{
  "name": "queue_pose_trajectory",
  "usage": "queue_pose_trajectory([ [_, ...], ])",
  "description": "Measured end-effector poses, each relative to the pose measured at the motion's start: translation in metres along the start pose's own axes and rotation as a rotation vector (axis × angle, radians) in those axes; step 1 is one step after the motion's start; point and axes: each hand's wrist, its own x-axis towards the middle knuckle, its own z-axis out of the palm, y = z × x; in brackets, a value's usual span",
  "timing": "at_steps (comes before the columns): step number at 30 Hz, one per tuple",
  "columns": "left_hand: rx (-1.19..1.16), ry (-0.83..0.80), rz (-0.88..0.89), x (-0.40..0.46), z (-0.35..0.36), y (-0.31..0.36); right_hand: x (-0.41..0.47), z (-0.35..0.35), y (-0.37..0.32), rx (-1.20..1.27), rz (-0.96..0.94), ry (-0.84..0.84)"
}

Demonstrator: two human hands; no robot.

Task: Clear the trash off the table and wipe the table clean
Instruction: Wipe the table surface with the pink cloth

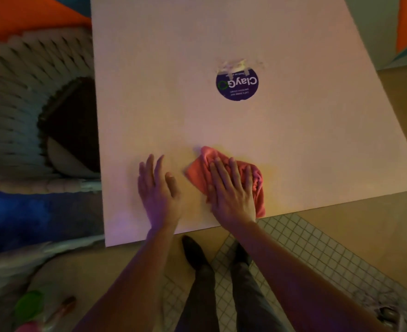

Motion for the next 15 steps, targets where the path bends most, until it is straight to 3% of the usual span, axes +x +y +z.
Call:
queue_pose_trajectory([
  [3, 0.229, -0.031, -0.071, 0.003, -0.029, -0.066, -0.033, -0.002, -0.003, -0.018, -0.032, 0.001],
  [6, 0.291, -0.108, -0.158, 0.001, -0.045, -0.100, -0.044, -0.002, 0.000, -0.051, 0.000, -0.010],
  [15, 0.220, -0.239, -0.248, 0.002, -0.053, -0.090, 0.014, 0.006, -0.020, -0.082, 0.249, -0.021],
])
